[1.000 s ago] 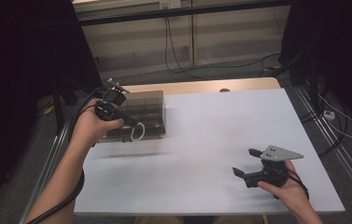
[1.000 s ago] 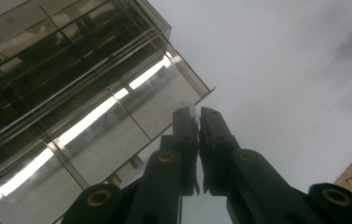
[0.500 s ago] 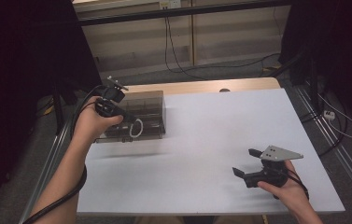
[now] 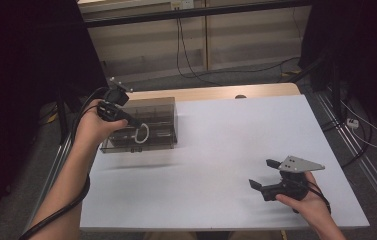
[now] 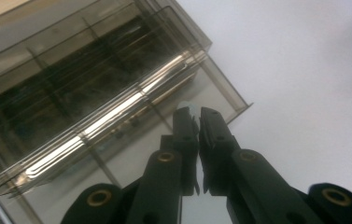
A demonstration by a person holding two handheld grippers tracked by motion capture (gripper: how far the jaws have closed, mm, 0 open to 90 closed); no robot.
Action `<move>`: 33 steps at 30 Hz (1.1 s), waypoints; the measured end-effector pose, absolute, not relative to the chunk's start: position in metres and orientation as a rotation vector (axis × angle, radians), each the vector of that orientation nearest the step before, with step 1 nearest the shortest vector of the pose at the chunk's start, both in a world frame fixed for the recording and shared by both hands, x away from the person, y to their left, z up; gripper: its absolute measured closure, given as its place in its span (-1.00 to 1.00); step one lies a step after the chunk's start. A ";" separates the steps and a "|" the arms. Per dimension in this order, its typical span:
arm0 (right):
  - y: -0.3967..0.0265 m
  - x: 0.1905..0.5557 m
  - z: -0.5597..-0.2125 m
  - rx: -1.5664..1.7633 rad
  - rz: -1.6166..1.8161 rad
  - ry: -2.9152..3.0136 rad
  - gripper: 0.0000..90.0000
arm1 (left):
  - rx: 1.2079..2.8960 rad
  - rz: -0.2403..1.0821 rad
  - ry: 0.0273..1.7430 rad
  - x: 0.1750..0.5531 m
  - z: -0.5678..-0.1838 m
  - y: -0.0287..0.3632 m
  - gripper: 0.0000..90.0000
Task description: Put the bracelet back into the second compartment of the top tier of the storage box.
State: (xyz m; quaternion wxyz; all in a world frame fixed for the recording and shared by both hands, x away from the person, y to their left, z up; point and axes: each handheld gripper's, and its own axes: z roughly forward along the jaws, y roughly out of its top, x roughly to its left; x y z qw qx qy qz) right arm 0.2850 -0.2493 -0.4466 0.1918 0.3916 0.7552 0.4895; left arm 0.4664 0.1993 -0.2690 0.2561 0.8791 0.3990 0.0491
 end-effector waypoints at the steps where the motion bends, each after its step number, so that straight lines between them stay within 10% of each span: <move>1: -0.249 0.285 -0.446 1.098 1.376 2.119 -0.87 | 2.382 0.133 1.083 0.467 -0.270 0.201 0.91; 33: -0.249 0.286 -0.447 1.097 1.369 2.126 -0.87 | 2.390 0.151 1.093 0.474 -0.306 0.209 0.91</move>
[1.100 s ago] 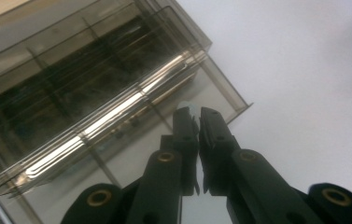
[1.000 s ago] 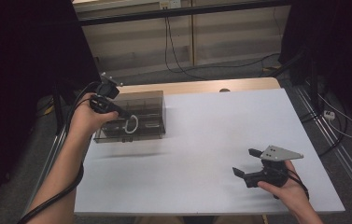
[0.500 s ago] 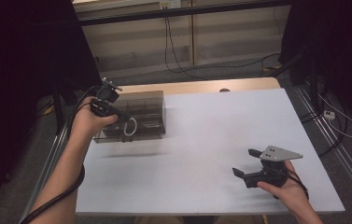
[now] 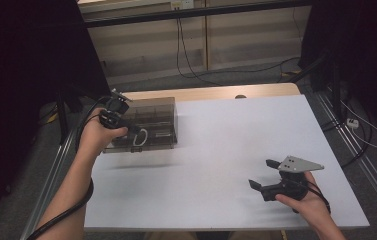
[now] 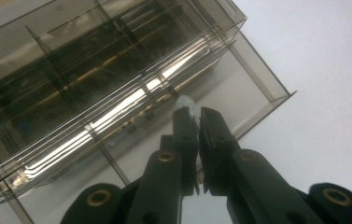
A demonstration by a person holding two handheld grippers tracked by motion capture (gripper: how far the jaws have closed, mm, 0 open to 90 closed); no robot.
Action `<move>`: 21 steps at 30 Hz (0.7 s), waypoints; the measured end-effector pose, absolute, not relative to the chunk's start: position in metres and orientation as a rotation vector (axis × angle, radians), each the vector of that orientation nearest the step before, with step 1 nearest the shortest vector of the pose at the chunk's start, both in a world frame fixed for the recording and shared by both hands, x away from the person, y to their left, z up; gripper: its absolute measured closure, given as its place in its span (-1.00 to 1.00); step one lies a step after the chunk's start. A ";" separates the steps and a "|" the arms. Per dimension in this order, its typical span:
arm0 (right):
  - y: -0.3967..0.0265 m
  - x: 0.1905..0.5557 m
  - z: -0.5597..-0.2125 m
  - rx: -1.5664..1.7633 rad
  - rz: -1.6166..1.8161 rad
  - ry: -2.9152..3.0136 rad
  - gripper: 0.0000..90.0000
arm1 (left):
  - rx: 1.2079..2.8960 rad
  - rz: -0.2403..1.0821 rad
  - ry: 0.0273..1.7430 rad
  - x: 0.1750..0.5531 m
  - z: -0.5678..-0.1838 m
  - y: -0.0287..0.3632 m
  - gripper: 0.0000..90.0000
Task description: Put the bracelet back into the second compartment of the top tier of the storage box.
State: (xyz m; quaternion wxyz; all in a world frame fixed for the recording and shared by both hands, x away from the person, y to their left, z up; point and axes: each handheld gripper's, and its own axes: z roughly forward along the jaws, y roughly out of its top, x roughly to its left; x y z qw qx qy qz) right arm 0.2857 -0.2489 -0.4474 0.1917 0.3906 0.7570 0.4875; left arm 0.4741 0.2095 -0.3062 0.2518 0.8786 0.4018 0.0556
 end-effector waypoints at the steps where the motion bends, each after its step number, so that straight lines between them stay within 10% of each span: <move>1: -0.249 0.286 -0.447 1.095 1.371 2.126 -0.87 | 2.384 0.143 1.104 0.474 -0.307 0.209 0.91; 21: -0.248 0.286 -0.447 1.091 1.371 2.126 -0.87 | 2.358 0.179 1.155 0.478 -0.321 0.226 0.91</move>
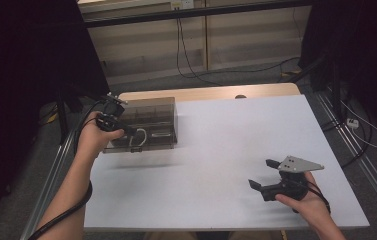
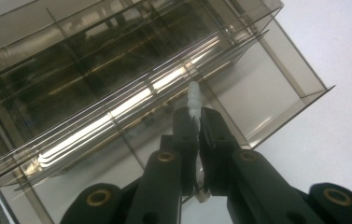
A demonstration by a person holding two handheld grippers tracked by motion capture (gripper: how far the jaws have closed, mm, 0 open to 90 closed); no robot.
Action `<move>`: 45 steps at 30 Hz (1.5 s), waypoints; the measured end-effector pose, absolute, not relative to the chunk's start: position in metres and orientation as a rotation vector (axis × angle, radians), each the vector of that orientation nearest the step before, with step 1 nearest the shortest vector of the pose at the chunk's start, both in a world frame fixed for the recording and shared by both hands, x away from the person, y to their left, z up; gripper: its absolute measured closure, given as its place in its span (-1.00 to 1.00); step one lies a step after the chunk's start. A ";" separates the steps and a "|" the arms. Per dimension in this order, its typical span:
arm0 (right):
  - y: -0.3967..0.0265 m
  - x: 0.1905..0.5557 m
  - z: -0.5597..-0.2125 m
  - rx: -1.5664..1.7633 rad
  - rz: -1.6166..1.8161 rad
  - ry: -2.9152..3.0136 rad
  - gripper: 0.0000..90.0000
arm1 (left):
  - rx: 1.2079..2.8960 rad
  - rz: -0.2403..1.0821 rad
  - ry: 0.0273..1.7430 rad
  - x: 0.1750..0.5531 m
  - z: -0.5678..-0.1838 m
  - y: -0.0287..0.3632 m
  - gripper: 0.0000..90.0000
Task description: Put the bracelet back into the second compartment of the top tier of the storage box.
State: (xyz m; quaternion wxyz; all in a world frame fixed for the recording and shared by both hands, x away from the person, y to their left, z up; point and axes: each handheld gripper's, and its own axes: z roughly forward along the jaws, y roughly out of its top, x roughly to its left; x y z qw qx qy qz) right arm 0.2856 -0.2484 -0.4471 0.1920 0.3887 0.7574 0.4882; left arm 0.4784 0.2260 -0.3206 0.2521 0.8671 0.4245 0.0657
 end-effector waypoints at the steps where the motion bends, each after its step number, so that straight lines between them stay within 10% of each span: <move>1: -0.248 0.285 -0.447 1.090 1.369 2.128 -0.87 | 2.359 0.182 1.153 0.479 -0.321 0.227 0.91; 13: -0.248 0.286 -0.447 1.092 1.368 2.127 -0.87 | 2.349 0.191 1.138 0.478 -0.328 0.229 0.89; 45: -0.246 0.285 -0.447 1.085 1.363 2.137 -0.86 | 2.301 0.127 0.999 0.450 -0.311 0.218 0.11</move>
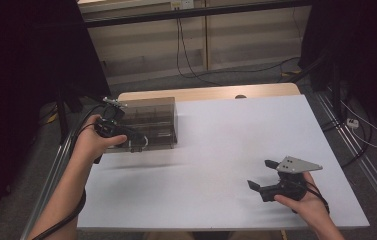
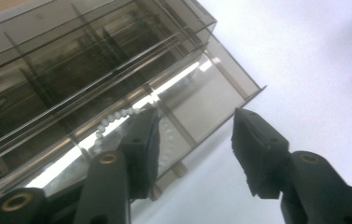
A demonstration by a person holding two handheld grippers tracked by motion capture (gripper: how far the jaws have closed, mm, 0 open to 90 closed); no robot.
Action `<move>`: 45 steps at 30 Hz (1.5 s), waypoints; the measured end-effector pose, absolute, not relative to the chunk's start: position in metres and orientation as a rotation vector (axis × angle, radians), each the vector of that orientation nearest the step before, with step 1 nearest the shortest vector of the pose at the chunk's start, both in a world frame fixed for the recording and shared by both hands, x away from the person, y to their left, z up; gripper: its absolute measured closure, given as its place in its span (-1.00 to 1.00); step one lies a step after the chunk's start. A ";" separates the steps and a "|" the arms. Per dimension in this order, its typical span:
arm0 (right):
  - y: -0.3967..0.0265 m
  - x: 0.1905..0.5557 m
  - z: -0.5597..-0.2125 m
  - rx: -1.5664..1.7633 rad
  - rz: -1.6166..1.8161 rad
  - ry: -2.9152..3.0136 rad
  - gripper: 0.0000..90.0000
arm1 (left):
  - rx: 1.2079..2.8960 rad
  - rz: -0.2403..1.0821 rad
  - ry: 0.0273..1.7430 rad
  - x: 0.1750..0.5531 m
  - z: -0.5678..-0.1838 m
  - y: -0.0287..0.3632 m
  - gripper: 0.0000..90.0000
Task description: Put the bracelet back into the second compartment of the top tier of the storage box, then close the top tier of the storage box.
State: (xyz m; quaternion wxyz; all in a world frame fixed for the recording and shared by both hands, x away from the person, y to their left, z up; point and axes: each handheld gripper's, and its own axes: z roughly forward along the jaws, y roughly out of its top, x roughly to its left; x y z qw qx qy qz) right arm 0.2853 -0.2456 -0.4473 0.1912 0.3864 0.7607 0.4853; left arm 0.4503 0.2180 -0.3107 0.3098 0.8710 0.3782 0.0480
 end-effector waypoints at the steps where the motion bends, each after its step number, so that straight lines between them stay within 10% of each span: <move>1: -0.246 0.285 -0.447 1.087 1.358 2.135 -0.86 | 2.297 0.130 1.001 0.449 -0.311 0.217 0.08; 28: -0.245 0.285 -0.447 1.075 1.364 2.139 -0.86 | 2.282 0.095 0.898 0.427 -0.325 0.211 -0.40; 45: -0.246 0.285 -0.447 1.076 1.367 2.135 -0.86 | 2.288 0.094 0.857 0.419 -0.335 0.210 -0.14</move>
